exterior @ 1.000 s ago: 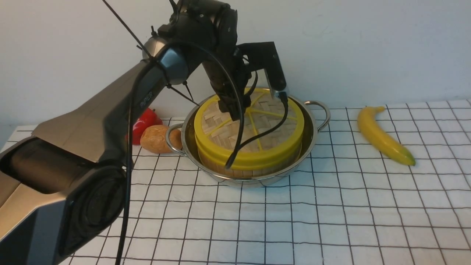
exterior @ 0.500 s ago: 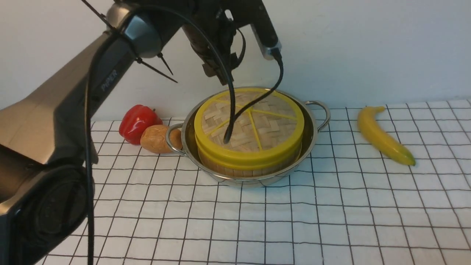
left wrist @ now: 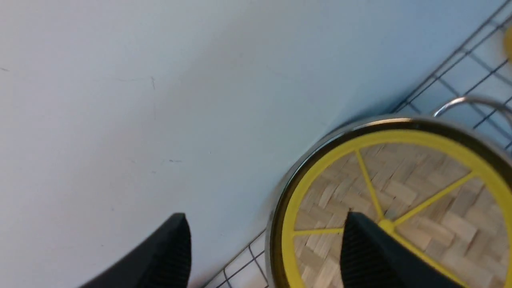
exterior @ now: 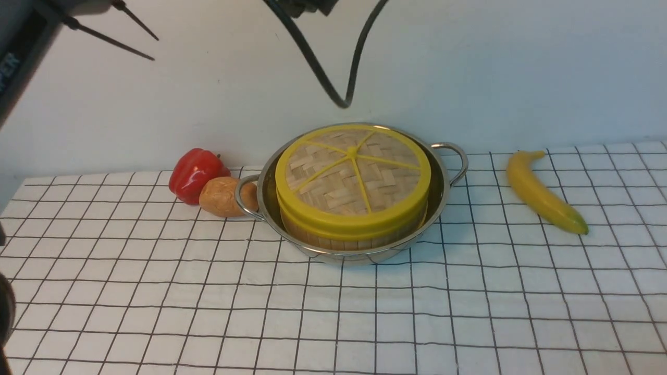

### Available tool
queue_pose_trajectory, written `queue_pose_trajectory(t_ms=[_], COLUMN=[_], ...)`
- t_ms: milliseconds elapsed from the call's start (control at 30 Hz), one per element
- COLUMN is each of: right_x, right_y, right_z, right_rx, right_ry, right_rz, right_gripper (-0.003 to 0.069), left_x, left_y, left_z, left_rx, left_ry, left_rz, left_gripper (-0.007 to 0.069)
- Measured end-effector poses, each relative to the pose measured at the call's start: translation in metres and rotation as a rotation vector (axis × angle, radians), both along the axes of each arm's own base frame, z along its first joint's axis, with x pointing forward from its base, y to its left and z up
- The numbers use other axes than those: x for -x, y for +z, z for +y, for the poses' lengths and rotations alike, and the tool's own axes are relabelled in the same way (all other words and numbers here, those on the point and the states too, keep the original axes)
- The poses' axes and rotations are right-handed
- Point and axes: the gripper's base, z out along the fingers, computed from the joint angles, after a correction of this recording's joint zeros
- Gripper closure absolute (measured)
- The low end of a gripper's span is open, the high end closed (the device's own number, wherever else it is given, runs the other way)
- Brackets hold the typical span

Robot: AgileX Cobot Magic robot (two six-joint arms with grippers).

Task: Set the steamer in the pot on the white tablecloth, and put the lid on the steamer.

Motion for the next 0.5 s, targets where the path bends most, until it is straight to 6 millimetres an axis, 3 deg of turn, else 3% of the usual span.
queue_pose_trajectory(t_ms=[400,500], right_x=[0.000,0.000], right_y=[0.000,0.000], right_z=[0.000,0.000], right_rx=[0.000,0.001], right_ry=[0.000,0.000], right_rz=[0.000,0.000], right_gripper=[0.0416,0.0416], left_x=[0.006,0.031], left_y=[0.011,0.043], left_z=[0.003,0.019], left_rx=[0.068,0.118], left_ry=[0.043,0.097], left_rz=[-0.018,-0.076], left_gripper=[0.0161,0.0161])
